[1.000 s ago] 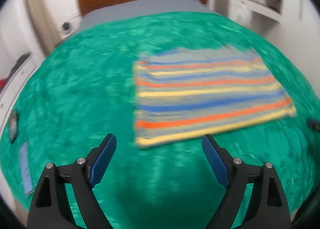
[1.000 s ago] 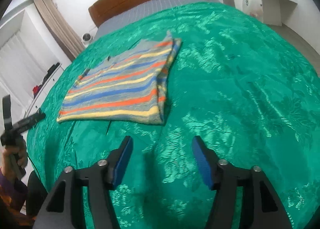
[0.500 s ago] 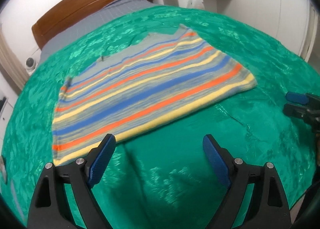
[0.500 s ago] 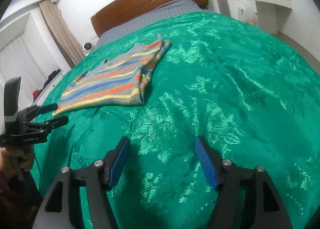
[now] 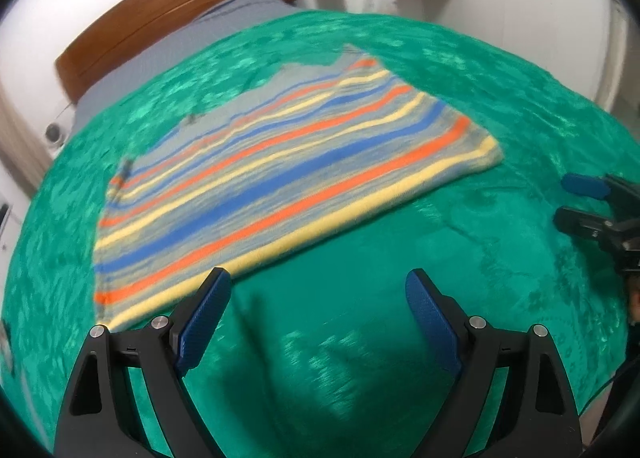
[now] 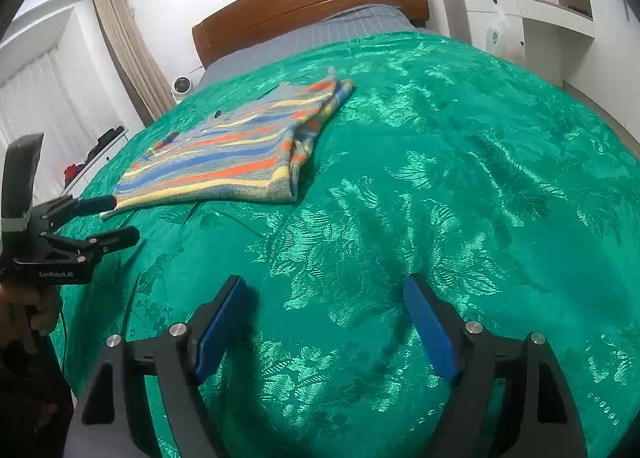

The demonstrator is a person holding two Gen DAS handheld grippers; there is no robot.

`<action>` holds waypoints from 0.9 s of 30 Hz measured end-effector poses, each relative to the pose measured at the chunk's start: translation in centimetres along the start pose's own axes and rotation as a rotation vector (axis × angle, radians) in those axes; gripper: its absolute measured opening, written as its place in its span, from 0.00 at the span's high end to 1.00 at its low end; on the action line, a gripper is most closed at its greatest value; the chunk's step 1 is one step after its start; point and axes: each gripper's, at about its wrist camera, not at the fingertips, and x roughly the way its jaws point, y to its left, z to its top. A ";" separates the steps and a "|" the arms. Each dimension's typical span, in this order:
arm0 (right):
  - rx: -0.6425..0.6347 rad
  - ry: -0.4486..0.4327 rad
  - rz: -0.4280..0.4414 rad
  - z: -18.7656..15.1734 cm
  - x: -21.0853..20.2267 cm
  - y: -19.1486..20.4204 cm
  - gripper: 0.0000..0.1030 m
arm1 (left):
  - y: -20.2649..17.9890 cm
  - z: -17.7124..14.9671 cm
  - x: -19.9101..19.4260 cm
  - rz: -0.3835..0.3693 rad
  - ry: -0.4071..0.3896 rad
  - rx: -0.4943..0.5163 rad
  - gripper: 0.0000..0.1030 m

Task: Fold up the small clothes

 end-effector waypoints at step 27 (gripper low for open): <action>-0.032 -0.031 -0.021 -0.3 0.5 0.1 0.13 | 12.0 -6.7 3.3 0.225 -0.010 -0.438 0.00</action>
